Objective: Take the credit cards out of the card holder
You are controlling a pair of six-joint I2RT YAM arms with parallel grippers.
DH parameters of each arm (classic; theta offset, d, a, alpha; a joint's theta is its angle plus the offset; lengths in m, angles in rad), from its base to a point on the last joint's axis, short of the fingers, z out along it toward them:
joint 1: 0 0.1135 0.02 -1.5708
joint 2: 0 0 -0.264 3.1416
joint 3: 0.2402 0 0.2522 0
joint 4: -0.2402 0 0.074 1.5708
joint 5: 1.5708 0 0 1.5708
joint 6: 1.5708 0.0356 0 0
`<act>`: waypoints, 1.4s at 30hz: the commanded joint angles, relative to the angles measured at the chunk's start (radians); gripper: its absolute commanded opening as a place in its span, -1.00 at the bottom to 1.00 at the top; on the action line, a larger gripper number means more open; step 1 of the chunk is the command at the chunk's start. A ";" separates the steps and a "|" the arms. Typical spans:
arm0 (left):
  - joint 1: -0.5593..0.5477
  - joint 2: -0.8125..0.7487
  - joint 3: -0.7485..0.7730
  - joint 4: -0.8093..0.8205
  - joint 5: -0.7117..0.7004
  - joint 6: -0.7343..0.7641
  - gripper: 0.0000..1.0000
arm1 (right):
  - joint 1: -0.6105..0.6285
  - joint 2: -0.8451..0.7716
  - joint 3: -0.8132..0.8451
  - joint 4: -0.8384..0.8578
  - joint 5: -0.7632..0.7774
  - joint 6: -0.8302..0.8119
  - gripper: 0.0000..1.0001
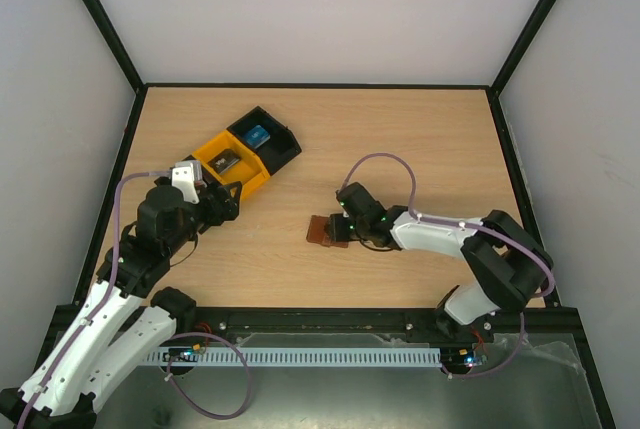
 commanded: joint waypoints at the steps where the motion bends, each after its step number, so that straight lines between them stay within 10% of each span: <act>1: -0.004 0.000 -0.006 -0.013 -0.014 -0.004 1.00 | 0.013 -0.052 -0.024 -0.089 0.020 0.041 -0.25; 27: -0.005 0.073 -0.013 -0.021 0.082 -0.084 0.98 | 0.181 -0.012 0.053 -0.031 -0.082 0.047 -0.42; 42: -0.028 0.184 -0.183 0.141 0.407 -0.293 0.60 | -0.057 0.023 0.081 -0.138 -0.079 -0.241 -0.40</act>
